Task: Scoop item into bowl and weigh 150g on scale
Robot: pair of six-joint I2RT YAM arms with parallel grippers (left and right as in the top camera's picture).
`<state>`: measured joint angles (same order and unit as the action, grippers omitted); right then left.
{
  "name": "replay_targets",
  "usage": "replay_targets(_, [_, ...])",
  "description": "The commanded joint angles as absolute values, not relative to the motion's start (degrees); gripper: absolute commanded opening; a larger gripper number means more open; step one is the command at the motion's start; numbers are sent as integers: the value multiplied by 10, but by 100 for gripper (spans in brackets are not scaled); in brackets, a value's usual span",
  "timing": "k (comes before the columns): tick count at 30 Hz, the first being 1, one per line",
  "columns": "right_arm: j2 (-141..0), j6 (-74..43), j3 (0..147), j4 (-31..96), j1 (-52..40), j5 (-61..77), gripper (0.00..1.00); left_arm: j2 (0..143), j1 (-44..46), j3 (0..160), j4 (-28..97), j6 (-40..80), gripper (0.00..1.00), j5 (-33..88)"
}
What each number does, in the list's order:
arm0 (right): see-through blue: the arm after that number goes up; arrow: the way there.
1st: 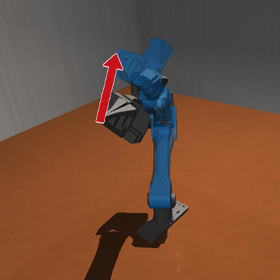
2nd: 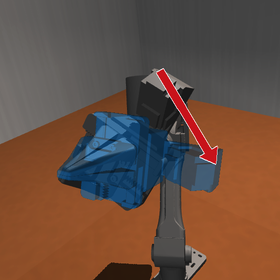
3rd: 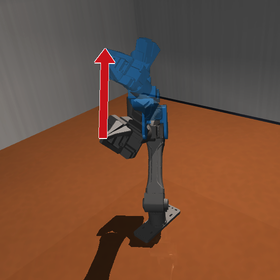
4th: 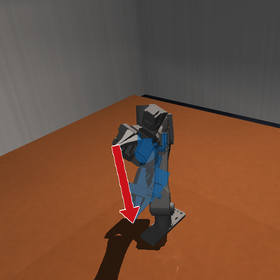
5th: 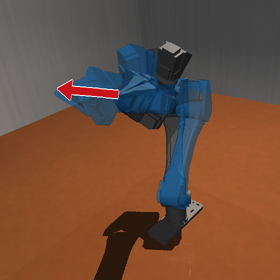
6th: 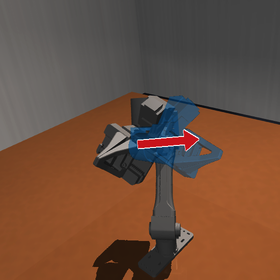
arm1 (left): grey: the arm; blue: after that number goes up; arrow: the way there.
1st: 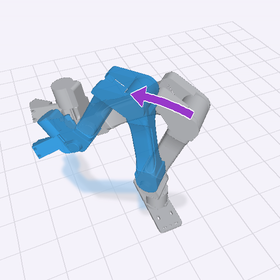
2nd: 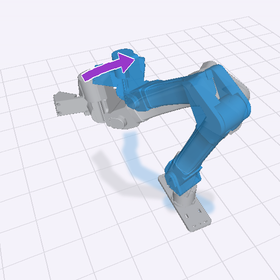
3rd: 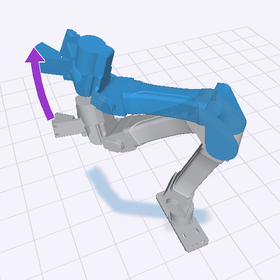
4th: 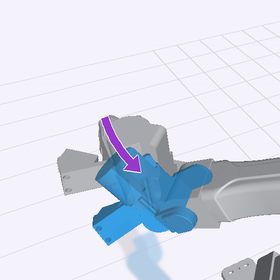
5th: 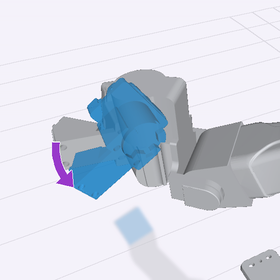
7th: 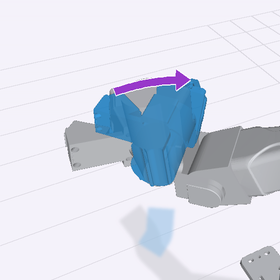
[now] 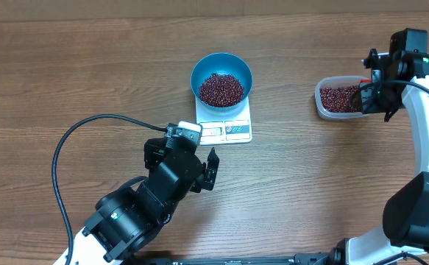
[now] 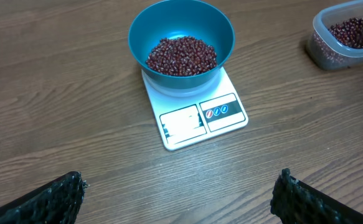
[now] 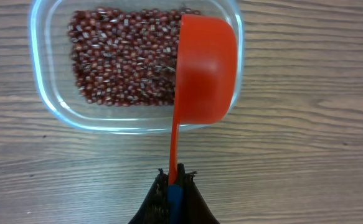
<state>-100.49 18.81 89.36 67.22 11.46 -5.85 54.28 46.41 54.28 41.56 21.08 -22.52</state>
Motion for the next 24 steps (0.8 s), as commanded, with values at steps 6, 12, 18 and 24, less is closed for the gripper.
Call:
replay_targets(6, [-984, 180, 910, 663, 112, -79, 4, 544, 461, 538, 413, 219, 100, -224])
replay_targets(12, [-984, 175, 910, 660, 112, -67, 4, 544, 461, 538, 413, 219, 100, -224])
replay_targets(18, [-984, 76, 908, 657, 113, 67, 4, 544, 461, 538, 413, 219, 100, -224])
replay_targets(24, [-985, -16, 892, 645, 113, 136, 4, 544, 461, 538, 413, 219, 100, -224])
